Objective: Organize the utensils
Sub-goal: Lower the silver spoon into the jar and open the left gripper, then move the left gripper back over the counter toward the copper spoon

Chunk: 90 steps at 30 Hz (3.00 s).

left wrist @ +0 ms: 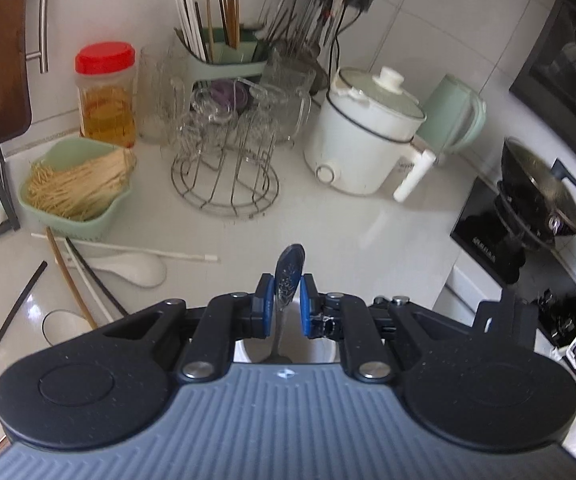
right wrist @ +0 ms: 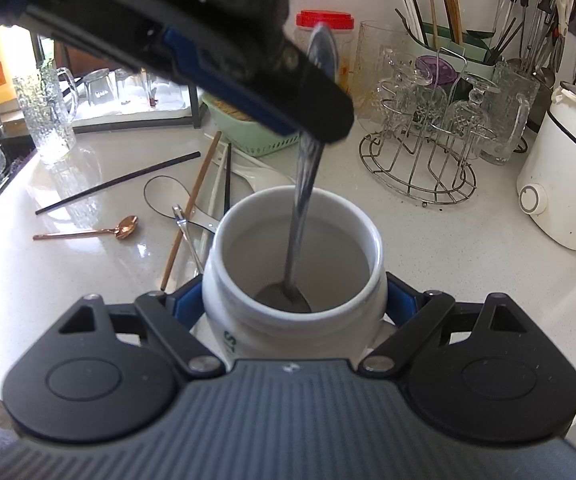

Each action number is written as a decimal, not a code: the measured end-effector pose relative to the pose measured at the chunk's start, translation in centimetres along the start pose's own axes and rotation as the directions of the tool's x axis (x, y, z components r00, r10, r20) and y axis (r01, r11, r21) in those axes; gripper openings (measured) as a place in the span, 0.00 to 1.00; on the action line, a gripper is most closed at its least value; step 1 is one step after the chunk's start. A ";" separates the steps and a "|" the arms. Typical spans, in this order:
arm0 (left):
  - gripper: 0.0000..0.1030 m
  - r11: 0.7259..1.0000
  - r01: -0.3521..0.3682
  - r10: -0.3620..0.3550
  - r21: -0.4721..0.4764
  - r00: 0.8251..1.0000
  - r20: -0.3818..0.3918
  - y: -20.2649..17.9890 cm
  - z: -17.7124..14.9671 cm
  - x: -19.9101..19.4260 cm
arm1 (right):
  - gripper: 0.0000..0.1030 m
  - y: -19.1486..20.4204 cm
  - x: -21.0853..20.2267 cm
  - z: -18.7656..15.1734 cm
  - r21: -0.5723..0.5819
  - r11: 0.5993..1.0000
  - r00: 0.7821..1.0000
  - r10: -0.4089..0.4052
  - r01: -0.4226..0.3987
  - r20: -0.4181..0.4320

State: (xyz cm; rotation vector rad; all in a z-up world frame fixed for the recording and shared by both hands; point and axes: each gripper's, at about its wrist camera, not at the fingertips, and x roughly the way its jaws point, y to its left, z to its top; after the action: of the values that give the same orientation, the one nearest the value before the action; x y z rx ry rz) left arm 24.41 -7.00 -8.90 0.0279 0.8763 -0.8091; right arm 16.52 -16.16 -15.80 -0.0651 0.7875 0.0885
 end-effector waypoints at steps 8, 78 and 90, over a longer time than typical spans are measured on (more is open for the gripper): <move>0.15 1.000 0.004 -0.004 0.001 0.997 -0.081 -0.3 -0.4 1.3 | 0.89 -0.1 -0.1 -0.3 0.002 1.000 1.000 0.004 -0.004 0.014; 0.42 0.881 -0.406 0.392 -0.242 0.914 -0.105 5.3 -10.4 -6.9 | 0.89 -0.8 -0.9 -0.9 -0.080 0.993 0.996 0.086 -0.086 0.003; 0.48 0.912 -0.403 0.391 -0.080 0.910 -0.137 7.8 -10.7 -4.4 | 0.89 -0.3 -1.3 -1.4 -0.061 0.996 0.997 0.064 -0.061 0.038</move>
State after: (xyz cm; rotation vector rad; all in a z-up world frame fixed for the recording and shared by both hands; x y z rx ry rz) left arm 20.59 4.82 -15.14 0.1577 0.9841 -0.3792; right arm 14.64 -16.67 -15.90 -0.0953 0.7471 0.1724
